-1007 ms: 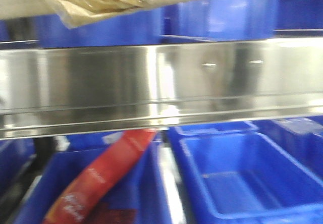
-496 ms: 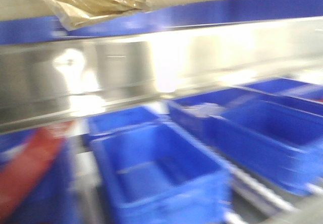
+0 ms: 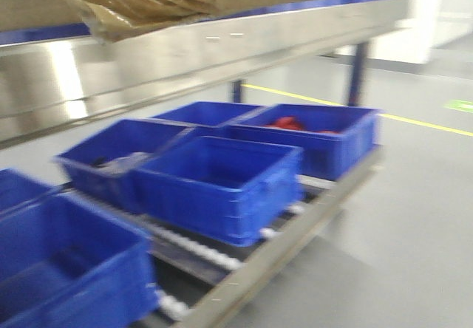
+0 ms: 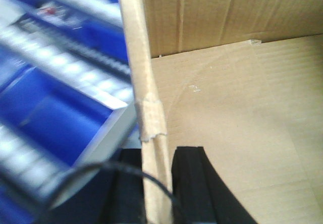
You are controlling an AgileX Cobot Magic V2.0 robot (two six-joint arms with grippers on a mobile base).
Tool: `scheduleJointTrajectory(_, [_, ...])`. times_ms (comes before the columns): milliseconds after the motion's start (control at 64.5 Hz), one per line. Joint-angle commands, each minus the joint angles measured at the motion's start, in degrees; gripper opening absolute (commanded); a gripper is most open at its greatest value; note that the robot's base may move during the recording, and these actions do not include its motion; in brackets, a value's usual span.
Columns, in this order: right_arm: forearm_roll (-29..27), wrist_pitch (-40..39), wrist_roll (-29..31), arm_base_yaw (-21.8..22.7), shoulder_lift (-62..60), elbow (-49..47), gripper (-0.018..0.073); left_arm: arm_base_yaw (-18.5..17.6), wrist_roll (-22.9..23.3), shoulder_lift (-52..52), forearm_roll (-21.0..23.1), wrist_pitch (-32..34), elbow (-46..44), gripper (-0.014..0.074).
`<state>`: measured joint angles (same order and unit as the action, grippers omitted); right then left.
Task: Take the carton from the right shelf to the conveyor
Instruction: 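Hold the carton in both grippers while the base turns and drives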
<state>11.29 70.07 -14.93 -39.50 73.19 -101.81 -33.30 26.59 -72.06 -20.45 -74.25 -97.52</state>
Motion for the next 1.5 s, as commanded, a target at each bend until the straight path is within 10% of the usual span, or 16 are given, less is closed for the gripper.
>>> scheduleJointTrajectory(0, [-5.17,-5.01,0.84,-0.68,-0.47,-0.37,-0.0067,-0.89,-0.44,-0.12,3.20,4.28,-0.44,-0.0017])
scheduleJointTrajectory(1488, [-5.17,-5.01,0.84,-0.68,-0.47,-0.37,-0.0067,-0.89,-0.44,-0.12,3.20,4.28,-0.44,-0.0017])
